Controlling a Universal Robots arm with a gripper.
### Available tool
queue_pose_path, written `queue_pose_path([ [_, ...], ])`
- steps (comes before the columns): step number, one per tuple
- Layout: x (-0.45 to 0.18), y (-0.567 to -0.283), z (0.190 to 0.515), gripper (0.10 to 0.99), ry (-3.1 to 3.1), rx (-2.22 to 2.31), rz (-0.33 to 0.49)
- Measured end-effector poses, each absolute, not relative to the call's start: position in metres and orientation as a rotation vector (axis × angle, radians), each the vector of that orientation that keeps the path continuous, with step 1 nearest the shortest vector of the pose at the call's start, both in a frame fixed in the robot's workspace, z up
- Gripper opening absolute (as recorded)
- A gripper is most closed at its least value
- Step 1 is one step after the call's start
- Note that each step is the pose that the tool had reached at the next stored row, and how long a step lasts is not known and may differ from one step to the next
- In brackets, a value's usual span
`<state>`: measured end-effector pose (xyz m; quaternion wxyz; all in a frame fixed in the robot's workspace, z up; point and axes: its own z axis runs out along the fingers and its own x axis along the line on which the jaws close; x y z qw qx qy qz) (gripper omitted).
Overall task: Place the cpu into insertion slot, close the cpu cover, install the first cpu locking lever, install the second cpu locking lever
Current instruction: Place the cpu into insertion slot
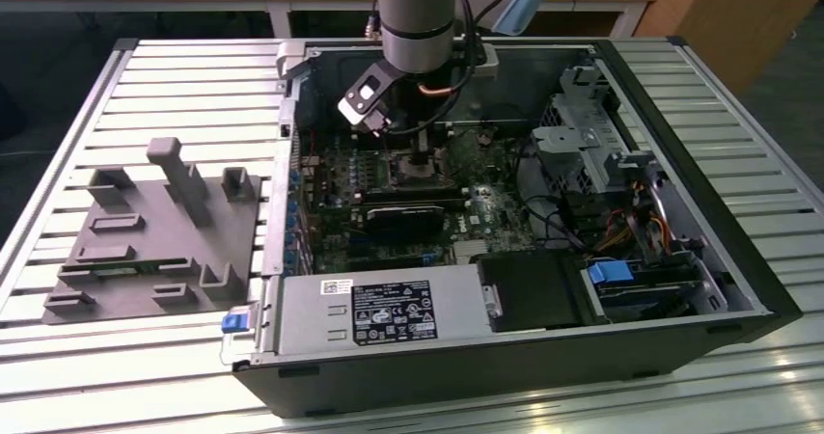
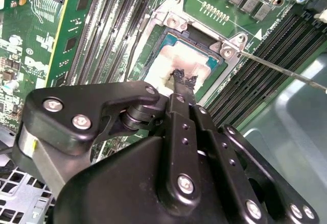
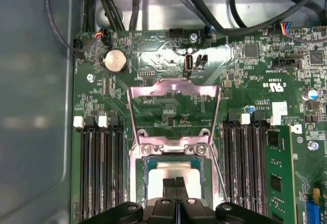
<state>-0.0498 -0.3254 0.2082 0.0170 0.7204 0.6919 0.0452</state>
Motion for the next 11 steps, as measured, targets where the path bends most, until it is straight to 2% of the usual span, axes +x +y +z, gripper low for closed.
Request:
queue_pose_path([
  [11,-0.05,-0.325,0.223,0.102,2.147,2.239,0.136],
])
